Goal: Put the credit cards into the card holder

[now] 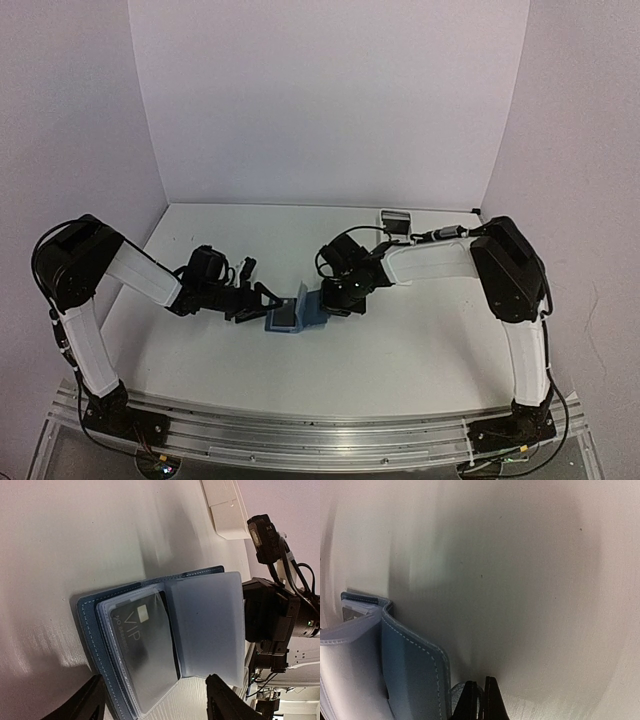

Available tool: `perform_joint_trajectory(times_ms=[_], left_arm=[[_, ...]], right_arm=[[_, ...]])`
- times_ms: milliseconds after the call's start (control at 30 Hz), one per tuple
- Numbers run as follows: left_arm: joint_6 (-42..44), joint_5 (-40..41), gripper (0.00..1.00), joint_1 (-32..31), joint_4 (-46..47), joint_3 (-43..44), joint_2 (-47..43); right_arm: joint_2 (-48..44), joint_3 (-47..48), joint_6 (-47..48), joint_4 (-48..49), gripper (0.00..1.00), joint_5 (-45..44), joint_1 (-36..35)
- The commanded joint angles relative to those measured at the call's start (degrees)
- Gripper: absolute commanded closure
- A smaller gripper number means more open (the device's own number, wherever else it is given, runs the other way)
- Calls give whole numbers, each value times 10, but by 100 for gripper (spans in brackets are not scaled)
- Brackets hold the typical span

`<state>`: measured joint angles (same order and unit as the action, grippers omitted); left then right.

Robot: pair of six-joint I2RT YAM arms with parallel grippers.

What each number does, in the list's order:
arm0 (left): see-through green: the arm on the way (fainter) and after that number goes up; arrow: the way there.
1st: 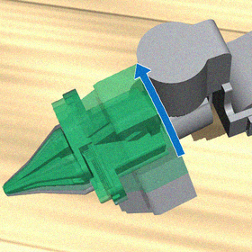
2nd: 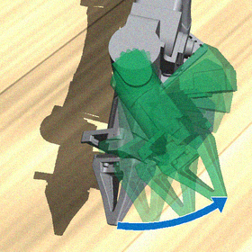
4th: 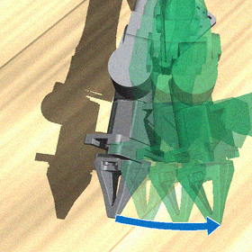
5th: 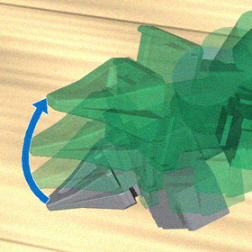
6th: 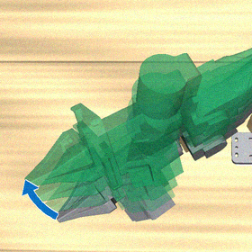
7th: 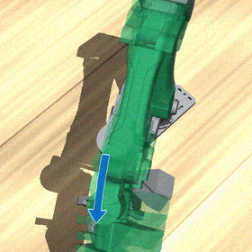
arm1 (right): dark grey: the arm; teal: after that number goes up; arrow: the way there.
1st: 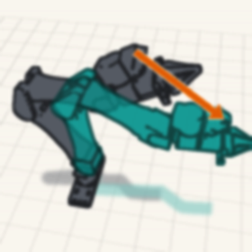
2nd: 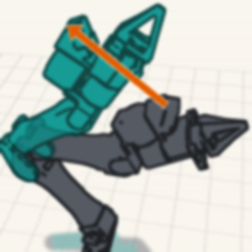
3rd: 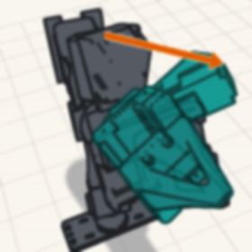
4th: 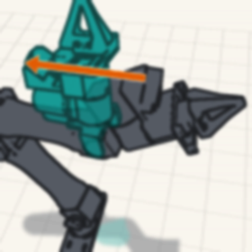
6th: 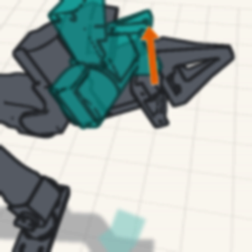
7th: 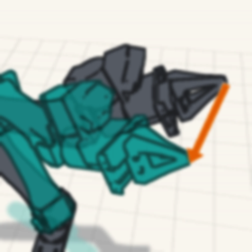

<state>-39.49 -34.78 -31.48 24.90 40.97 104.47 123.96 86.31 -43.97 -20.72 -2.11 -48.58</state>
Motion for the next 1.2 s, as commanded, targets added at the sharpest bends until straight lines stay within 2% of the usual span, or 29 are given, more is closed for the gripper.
perform_joint_trajectory(times_ms=[0, 133, 200, 367, 633, 700, 800, 900, 1067, 1167], left_arm=[[9, -15, 37, -7, 17, 7, 7], [14, -3, 48, -8, 8, 5, 9], [17, -2, 53, -8, 12, 6, 9], [44, -4, 53, -6, -2, 7, 5], [69, -11, 59, 14, -75, -3, -24], [79, -21, 57, 24, -100, 0, -31], [116, -46, 45, 38, -129, 6, -45], [170, -52, 35, 51, -158, 14, -58], [216, -47, 31, 83, -209, 22, -67], [223, -58, 27, 85, -209, 14, -77]], right_arm=[[-29, 43, 6, -9, 100, 5, -19], [-42, 85, 31, -2, 98, 6, -45], [-28, 107, 32, 4, 93, 25, -57], [19, 133, 17, 11, 80, 53, -65], [40, 130, 22, 14, 82, 30, -66], [55, 144, 21, 23, 78, 52, -66], [79, 185, 14, 40, 70, 99, -66], [79, 208, 8, 45, 53, 105, -66], [54, 223, 28, 50, 43, 110, -69], [44, 250, 60, 50, 34, 118, -74]])
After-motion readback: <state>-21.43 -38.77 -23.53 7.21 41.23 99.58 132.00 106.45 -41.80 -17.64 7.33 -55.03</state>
